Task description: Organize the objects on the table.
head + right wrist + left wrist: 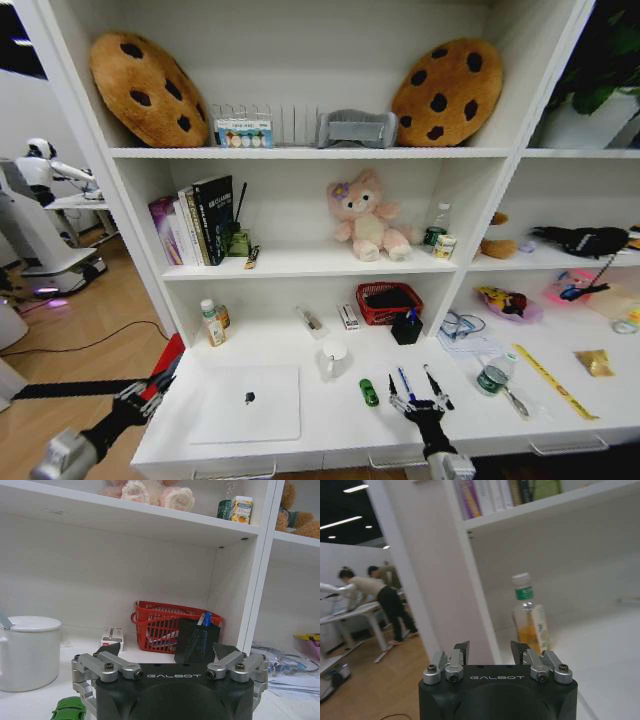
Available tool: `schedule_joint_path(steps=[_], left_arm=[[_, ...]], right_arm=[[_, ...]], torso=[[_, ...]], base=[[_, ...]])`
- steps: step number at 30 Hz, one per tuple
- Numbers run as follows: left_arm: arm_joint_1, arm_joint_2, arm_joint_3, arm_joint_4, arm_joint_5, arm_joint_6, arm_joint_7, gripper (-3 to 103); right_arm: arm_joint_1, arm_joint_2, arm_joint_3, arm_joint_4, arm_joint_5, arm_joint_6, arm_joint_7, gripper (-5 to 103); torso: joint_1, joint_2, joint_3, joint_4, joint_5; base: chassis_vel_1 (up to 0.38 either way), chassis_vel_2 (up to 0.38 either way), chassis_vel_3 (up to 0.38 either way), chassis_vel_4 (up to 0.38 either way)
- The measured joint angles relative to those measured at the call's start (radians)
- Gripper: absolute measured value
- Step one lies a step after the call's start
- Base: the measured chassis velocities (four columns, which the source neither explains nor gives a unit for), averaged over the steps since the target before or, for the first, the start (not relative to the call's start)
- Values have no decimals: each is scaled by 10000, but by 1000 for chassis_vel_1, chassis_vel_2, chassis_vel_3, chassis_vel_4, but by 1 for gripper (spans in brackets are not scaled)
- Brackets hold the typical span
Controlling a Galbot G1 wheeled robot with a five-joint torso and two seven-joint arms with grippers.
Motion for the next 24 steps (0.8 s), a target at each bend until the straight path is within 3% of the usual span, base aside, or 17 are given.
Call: schedule_joint_path(steps=[2, 3, 5, 6, 9, 13, 14, 19, 24], left_arm=[[-100, -2515, -336, -726, -391, 123, -2250, 59], [-100, -2515, -336, -726, -391, 123, -2250, 59], [-111, -3333, -421, -1422, -795, 450, -2771, 70], [-111, -3333, -421, -1422, -795, 450, -2771, 70], [9, -3613, -315, -2290, -1086, 879, -3070, 86], [272, -3637, -64, -3020, -1177, 1154, -3123, 92], [414, -3652, 51, -3395, -1221, 1254, -3126, 98], [613, -3386, 273, -3952, -1215, 1494, -3116, 100], [873, -2846, 1073, -4303, -1256, 1599, -3078, 100]], right_arm=[[-174, -397, -31, 369, 400, -392, 73, 100], [-174, -397, -31, 369, 400, -392, 73, 100], [-313, -577, -37, 713, 614, -620, 62, 100], [-313, -577, -37, 713, 614, -620, 62, 100], [-677, -758, 95, 1207, 900, -896, 12, 100], [-779, -750, 216, 1430, 964, -948, -57, 100], [-760, -724, 222, 1517, 981, -973, -85, 100], [-744, -488, 78, 1645, 861, -1002, -162, 100], [-1049, -221, -113, 1846, 545, -870, -441, 100]], torso=[[1, 0, 1, -5, 3], [1, 0, 1, -5, 3], [1, 0, 1, -4, 4], [1, 0, 1, -4, 4], [0, 0, 1, -6, 2], [0, 0, 1, -9, 2], [1, 0, 1, -7, 2], [1, 0, 2, -5, 1], [1, 0, 2, -6, -1]], base=[[0, 0, 0, 0], [0, 0, 0, 0], [0, 0, 0, 0], [0, 0, 0, 0], [0, 0, 0, 0], [0, 0, 0, 0], [0, 0, 0, 0], [0, 0, 0, 0], [0, 0, 0, 0]])
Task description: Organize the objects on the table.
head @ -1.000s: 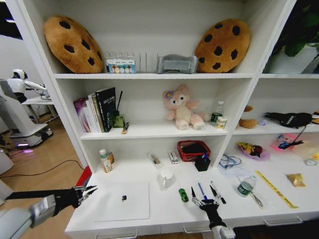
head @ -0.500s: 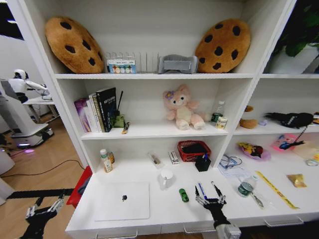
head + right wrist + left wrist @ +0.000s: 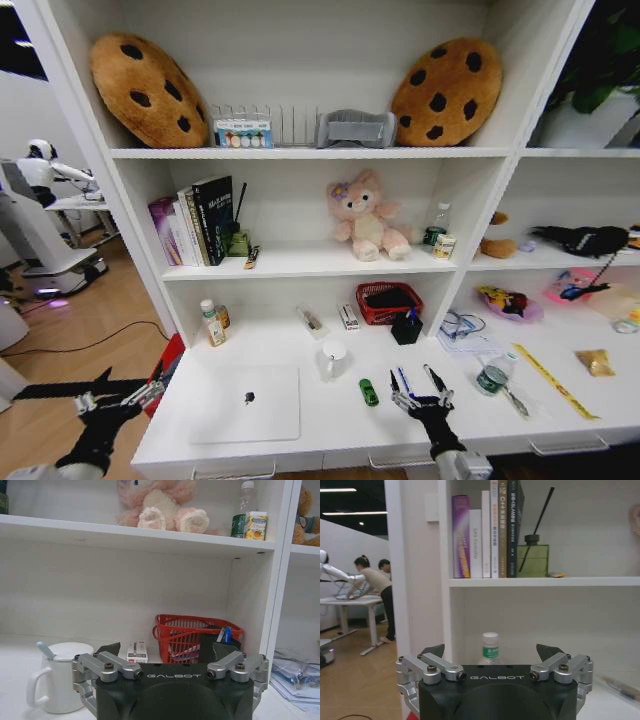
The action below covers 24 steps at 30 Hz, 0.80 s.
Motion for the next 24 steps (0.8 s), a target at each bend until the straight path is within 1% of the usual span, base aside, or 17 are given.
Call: schedule_joint_path(steps=[7, 9, 10, 11, 12, 18, 22, 24], left_arm=[[-273, 110, 942, 198, 261, 161, -1, 100], [-324, 210, 1250, 434, 834, 122, 89, 100], [-324, 210, 1250, 434, 834, 122, 89, 100], [-325, 258, 1290, 553, 1281, -30, 237, 100], [-311, 280, 1289, 588, 1481, -131, 305, 100], [-298, 286, 1057, 528, 1487, -209, 308, 100], [-340, 306, 862, 513, 1185, -121, 267, 100], [-340, 192, 899, 488, 1078, -62, 228, 100]], right_arm=[[-190, 35, -95, 155, -297, 6, -41, 100], [-134, 46, -94, 94, -373, 65, -41, 100], [-134, 46, -94, 94, -373, 65, -41, 100], [-115, 54, -91, 121, -385, 71, -38, 100], [-125, 40, -90, 195, -380, 60, -37, 100], [-146, -99, -73, 354, -213, -112, -23, 100], [-33, -244, -45, 302, -28, -260, 6, 100], [24, -358, -44, 249, 81, -324, 14, 100]], torso=[[2, 0, 0, 0, -1], [2, -1, 0, 0, 0], [2, -1, 0, 0, 0], [2, -1, 0, 1, 0], [2, -1, 0, 0, 0], [2, -1, 0, 1, 1], [2, -1, 0, 1, 1], [2, -2, 0, 0, 2]], base=[[0, 0, 0, 0], [0, 0, 0, 0], [0, 0, 0, 0], [0, 0, 0, 0], [0, 0, 0, 0], [0, 0, 0, 0], [0, 0, 0, 0], [0, 0, 0, 0]])
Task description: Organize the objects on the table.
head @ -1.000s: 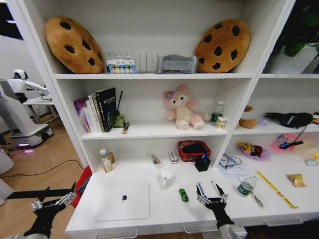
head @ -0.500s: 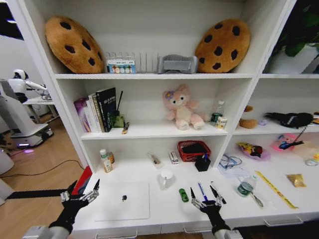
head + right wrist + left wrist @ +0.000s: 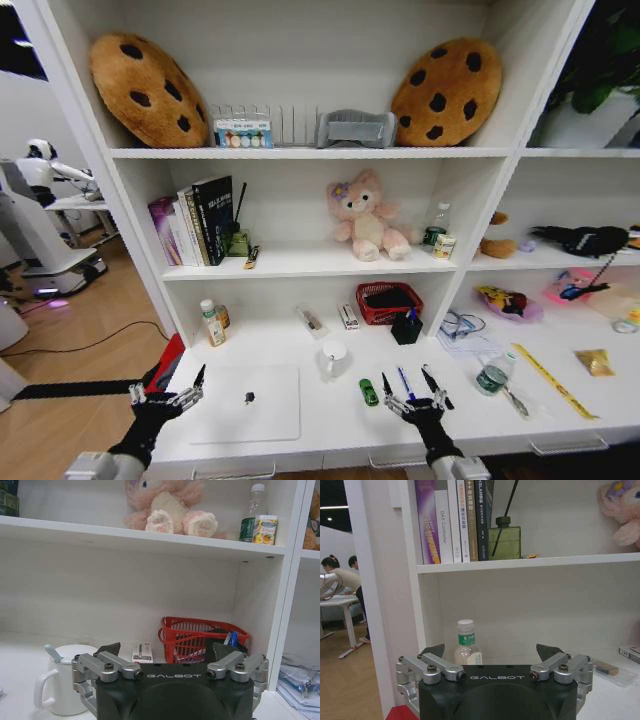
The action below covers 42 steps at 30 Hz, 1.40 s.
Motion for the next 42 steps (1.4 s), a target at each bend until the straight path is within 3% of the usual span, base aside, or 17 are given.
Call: schedule_joint_path(steps=[6, 14, 20, 27, 29, 32, 42], left_arm=[[-41, -523, 105, 10, 113, 31, -150, 100], [-37, -568, 108, 23, 148, 39, -176, 100], [-34, -565, 107, 29, 150, 42, -177, 100], [-29, -562, 108, 34, 152, 43, -176, 100], [-29, -560, 107, 34, 154, 44, -175, 100], [-29, -558, 106, 34, 155, 44, -174, 100], [-29, -555, 105, 35, 155, 45, -172, 100]], right_arm=[[19, -152, 2, 30, 59, -26, -24, 100], [-94, -117, 45, 129, 76, 116, -56, 100], [-411, -354, 200, -26, 596, 232, -590, 100], [-88, -1143, 58, -518, 1852, -668, -1014, 100], [614, -1675, -277, -1228, 2607, -1349, -921, 100], [1523, -1920, -601, -2005, 2954, -1791, -862, 100], [3601, -2562, -2300, -3332, 2943, -1948, -871, 100]], torso=[[0, 0, 0, 2, -1], [-1, 1, 0, 1, -1], [-1, 0, 0, 0, 0], [-1, 1, 0, 0, 0], [-1, 1, 0, 0, 0], [-1, 0, 0, 0, 2], [0, 0, 1, 3, -1]], base=[[0, 0, 0, 0], [0, 0, 0, 0], [0, 0, 0, 0], [0, 0, 0, 0], [0, 0, 0, 0], [0, 0, 0, 0], [0, 0, 0, 0]])
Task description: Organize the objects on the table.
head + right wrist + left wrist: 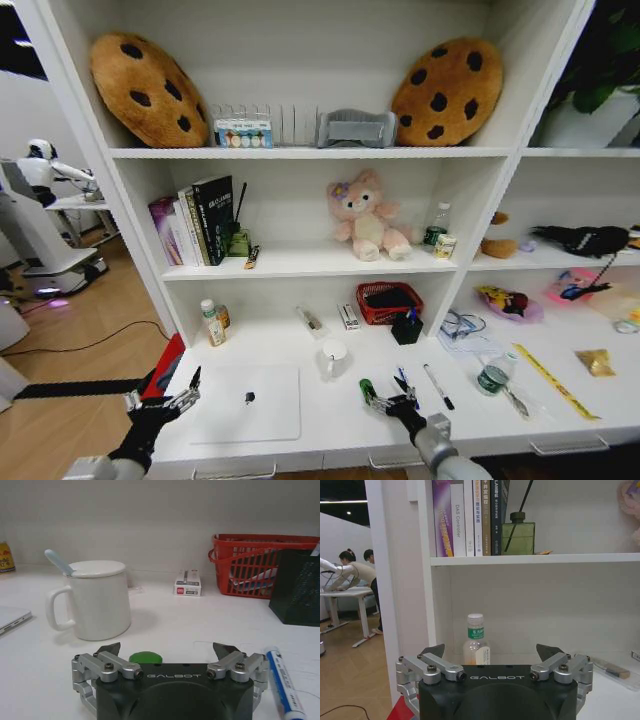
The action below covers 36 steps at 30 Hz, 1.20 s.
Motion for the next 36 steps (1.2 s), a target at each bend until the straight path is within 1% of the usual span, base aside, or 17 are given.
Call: schedule_joint_path(steps=[2, 4, 6, 13, 16, 18, 21, 22, 24, 25, 26, 27, 29, 30, 31, 36], left_arm=[[0, 0, 0, 0, 0, -1, 0, 100], [0, 0, 0, 0, 0, -1, 0, 100], [0, 0, 0, 0, 0, -1, 1, 100], [0, 0, 0, 0, -1, -1, 2, 100], [0, 0, 0, 0, -2, -3, 3, 100], [0, 1, 0, 0, -2, -3, 3, 100], [0, 1, 0, 0, -1, -4, 3, 100], [0, 1, 0, 0, -1, -4, 3, 100], [0, 0, 0, 0, -1, -4, 3, 100], [0, 0, 0, 0, -1, -4, 3, 100], [0, 1, -1, 0, -2, -4, 3, 100], [0, 1, -1, 0, -2, -4, 3, 100], [0, 0, -1, 0, -2, -4, 3, 100], [0, 0, -1, 0, -2, -4, 3, 100], [0, 1, -1, 0, -2, -4, 4, 100], [0, 1, -1, 0, -2, -4, 4, 100]], right_arm=[[85, 9, -250, -86, -139, 6, 28, 100], [85, 13, -266, -94, -161, 9, 30, 100], [-27, 83, -378, -160, -400, 86, 62, 100], [-290, 289, -339, -162, -579, 176, 141, 101], [-356, 420, -353, -161, -629, 290, 387, 88], [-368, 434, -349, -161, -632, 301, 394, 88], [-432, 486, -294, -157, -656, 329, 384, 71], [-432, 486, -294, -157, -656, 329, 384, 71], [-501, 514, -218, -123, -660, 330, 370, 60], [-501, 514, -218, -123, -660, 330, 370, 60], [-548, 515, -178, -97, -660, 330, 362, 54], [-548, 515, -178, -97, -660, 330, 362, 54], [-638, 501, -57, -54, -657, 389, 213, 42], [-638, 501, -57, -54, -657, 389, 213, 42], [-676, 478, 51, -40, -650, 455, 87, 37], [-793, 277, 401, 210, -463, 479, 1, 36]], torso=[[0, 0, 0, -1, 0], [0, 0, 0, -1, -1], [0, -1, 0, -2, -1], [-2, 1, -1, -2, -2], [-2, 2, -2, -2, -2], [-2, 1, -2, -2, -1], [-2, 1, -2, -2, -1], [-2, 1, -2, -2, -1], [-2, 2, -2, -2, -1], [-2, 2, -2, -2, -1], [-2, 2, -2, -2, -1], [-2, 2, -2, -2, -1], [-2, 2, -2, -2, -1], [-2, 2, -2, -2, -1], [-2, 1, -1, -2, 3], [-2, 1, -1, -2, 1]], base=[[0, 0, 0, 0], [0, 0, 0, 0], [0, 0, 0, 0], [0, 0, 0, 0], [0, 0, 0, 0], [0, 0, 0, 0], [0, 0, 0, 0], [0, 0, 0, 0], [0, 0, 0, 0], [0, 0, 0, 0], [0, 0, 0, 0], [0, 0, 0, 0], [0, 0, 0, 0], [0, 0, 0, 0], [0, 0, 0, 0], [0, 0, 0, 0]])
